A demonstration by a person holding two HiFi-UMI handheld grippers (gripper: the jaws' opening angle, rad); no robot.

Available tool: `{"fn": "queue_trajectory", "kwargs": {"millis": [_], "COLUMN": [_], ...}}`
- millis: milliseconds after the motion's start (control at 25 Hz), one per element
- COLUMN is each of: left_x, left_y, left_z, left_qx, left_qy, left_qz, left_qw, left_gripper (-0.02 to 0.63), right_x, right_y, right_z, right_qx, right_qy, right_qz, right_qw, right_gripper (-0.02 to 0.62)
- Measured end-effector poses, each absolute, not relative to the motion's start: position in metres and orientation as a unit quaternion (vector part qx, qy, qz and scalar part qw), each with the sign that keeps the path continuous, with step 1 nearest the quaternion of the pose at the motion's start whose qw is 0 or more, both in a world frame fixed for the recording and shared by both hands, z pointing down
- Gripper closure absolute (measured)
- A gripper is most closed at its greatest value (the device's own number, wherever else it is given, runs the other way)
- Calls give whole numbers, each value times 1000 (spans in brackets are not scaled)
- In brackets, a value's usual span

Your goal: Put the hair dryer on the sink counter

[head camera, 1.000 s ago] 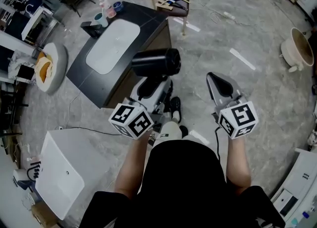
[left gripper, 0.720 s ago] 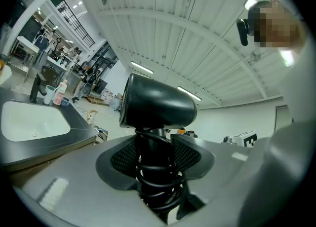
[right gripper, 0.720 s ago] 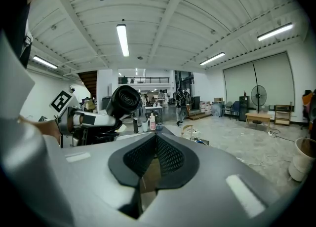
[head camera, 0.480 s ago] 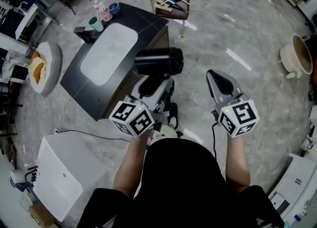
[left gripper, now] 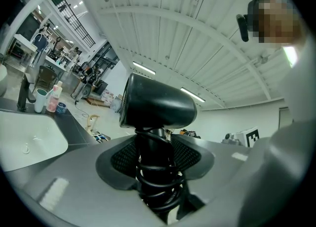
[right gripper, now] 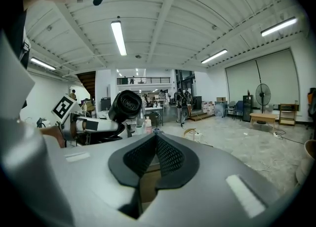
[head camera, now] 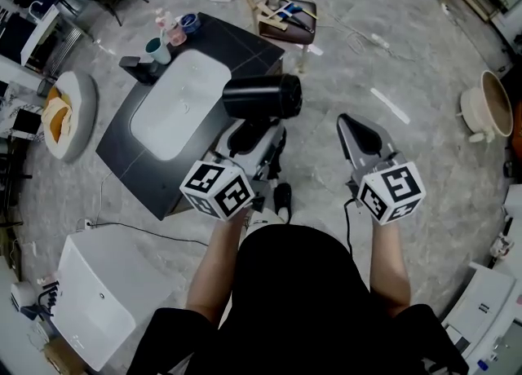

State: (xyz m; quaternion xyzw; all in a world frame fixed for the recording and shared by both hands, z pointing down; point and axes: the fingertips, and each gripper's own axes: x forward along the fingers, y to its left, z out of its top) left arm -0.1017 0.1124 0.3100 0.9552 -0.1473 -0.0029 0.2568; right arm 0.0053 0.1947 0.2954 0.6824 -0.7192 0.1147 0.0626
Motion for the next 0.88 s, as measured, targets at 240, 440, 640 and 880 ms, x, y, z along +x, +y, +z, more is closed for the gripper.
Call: {"fn": "queue_trajectory", "kwargs": {"millis": [240,440,640,880], "left_x": [-104,-108,-109,-100], "left_y": [87,76,61,38], "left_z": [321,328,332,332], "left_qx": [952,949,945,938], "left_qy": [-157,-168,-183,-206], "left_qz": [7,12,12,6], "left_qw": [262,267,271,277], "left_gripper": [414,414,414,414], "right_x": [4,4,5,15], "right_y": [164,144,121,87], "right_z": [296,301,302,299], "right_qx": [679,674,657,632], "right_qy": [-722,-725,-742,-764], "right_qz": [119,129,122,116], "right_qw": [64,62,64,63], "right_gripper": [586,584,584,584]}}
